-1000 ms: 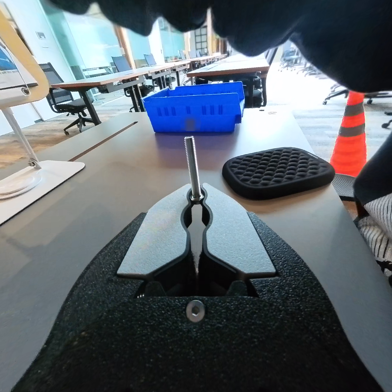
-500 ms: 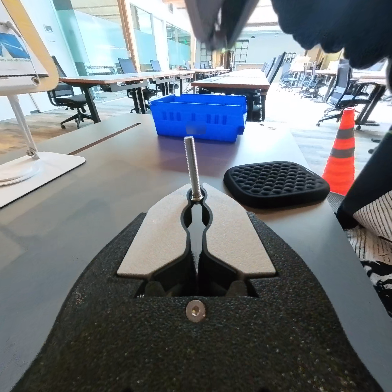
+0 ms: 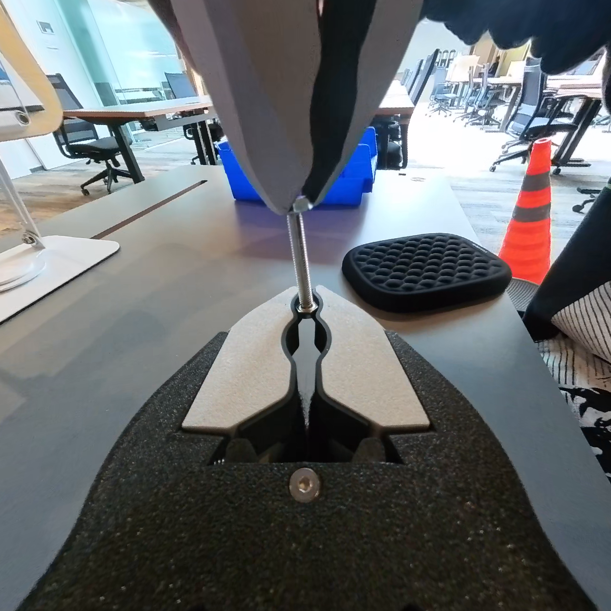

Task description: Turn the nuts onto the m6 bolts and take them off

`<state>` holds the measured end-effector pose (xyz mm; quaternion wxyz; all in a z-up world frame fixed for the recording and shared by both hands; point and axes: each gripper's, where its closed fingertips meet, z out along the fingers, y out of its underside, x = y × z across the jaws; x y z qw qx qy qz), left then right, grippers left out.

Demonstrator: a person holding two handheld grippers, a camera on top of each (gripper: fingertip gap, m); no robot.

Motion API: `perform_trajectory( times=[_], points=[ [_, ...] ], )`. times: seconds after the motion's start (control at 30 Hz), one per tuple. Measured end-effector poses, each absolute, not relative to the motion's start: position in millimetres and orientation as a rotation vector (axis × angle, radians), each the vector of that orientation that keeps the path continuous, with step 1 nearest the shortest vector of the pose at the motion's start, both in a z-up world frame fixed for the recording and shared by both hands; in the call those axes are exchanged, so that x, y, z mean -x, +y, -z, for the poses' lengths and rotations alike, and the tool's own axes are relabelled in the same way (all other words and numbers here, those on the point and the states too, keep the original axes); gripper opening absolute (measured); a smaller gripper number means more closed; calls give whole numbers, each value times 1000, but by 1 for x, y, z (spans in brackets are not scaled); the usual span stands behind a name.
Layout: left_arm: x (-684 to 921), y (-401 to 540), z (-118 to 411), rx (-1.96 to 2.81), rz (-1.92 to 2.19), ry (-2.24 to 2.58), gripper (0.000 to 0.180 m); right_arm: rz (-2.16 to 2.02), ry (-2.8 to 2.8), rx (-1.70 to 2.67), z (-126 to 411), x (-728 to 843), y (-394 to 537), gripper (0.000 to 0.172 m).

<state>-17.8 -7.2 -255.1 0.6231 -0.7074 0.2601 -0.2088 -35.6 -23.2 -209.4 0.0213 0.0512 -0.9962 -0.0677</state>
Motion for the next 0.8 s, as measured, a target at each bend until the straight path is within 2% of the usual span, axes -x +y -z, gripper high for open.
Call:
perform_trajectory(
  times=[0.53, 0.8],
  points=[
    [19, -6, 256, 1633, 475, 589, 3, 231, -3099, -117, 210, 38, -23, 9],
    [17, -6, 257, 1636, 448, 604, 3, 138, -3187, 251, 211, 40, -27, 9]
  ],
)
